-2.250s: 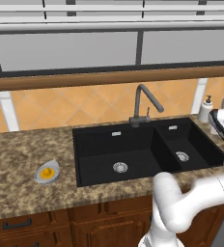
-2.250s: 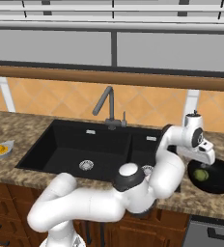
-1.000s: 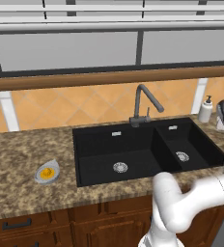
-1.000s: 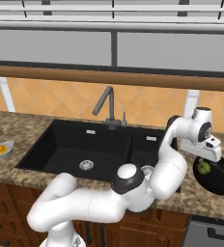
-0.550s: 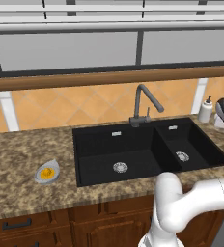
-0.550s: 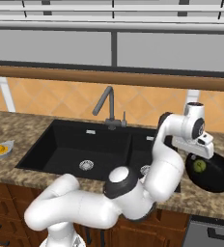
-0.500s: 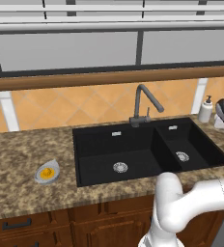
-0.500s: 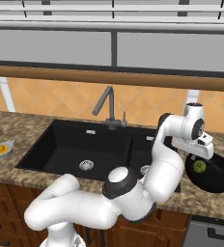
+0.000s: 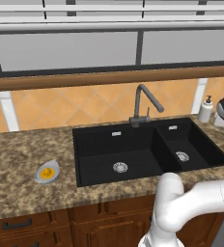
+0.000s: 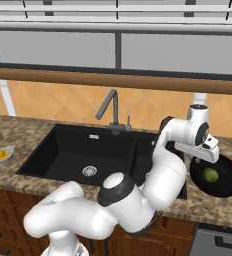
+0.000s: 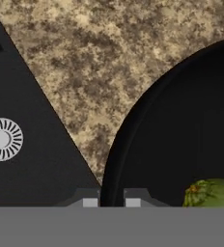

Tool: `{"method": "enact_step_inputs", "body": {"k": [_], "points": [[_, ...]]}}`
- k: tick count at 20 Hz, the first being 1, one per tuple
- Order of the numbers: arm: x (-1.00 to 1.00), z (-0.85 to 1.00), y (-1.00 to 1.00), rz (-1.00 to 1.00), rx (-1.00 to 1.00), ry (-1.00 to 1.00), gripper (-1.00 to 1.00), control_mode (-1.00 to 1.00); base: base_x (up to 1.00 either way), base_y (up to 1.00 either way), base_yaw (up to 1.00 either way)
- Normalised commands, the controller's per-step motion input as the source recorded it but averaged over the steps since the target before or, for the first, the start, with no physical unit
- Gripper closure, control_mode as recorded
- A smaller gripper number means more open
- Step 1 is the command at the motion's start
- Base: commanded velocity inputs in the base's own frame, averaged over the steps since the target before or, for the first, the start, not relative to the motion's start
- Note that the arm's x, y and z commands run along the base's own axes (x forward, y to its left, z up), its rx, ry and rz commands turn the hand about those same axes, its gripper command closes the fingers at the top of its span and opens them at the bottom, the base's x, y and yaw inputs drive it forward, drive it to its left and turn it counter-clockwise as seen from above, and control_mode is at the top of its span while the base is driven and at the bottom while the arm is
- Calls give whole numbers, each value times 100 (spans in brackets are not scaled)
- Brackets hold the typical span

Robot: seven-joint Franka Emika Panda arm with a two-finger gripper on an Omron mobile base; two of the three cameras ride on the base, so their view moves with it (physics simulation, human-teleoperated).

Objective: Pick the lime from the sink and place it in the bowl. Then pick the bowl and place it in the microwave. Then close the microwave door and press the start button.

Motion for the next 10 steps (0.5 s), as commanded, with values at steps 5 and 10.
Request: {"method": "enact_step_inputs", "body": {"k": [5,10], "points": [[0,21,28,6,-2,-7,100,-100,0,0,0],[0,19,27,6,-2,-6,100,-100,0,0,0]]}}
